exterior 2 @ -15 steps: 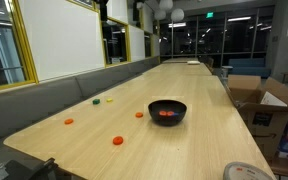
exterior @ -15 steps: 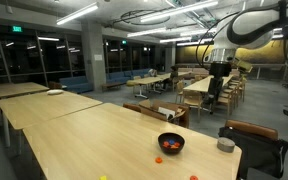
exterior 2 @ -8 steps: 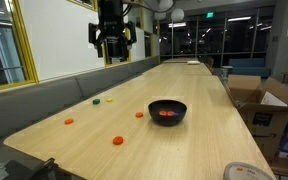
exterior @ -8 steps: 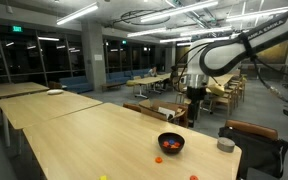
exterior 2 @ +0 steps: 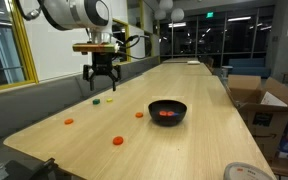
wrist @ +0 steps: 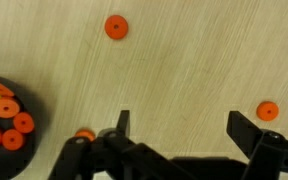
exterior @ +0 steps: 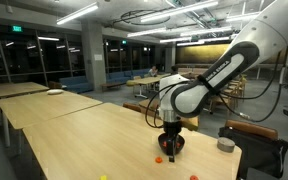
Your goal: Pick up the orange tokens from the table and put them in the bowl.
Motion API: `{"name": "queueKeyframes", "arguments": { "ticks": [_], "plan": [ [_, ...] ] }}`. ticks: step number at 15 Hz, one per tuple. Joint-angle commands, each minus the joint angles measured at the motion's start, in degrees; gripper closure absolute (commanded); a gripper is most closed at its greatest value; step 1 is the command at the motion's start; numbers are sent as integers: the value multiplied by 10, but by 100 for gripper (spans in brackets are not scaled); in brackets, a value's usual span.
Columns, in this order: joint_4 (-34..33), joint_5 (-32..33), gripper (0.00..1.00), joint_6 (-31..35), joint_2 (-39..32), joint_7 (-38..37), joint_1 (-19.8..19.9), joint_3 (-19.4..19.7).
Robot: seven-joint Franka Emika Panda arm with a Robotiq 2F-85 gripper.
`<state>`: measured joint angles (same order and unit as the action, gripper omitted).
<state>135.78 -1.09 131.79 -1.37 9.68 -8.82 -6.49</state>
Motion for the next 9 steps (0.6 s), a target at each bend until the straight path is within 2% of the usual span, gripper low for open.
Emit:
{"name": "queueKeyframes", "arguments": {
  "ticks": [1, 6, 9],
  "plan": [
    [-55, 24, 0, 33, -84, -68, -21, -28],
    [-109, 49, 0, 60, -180, -142, -71, -56],
    [-142, 66, 0, 77, -235, -185, -109, -59]
  ]
}}
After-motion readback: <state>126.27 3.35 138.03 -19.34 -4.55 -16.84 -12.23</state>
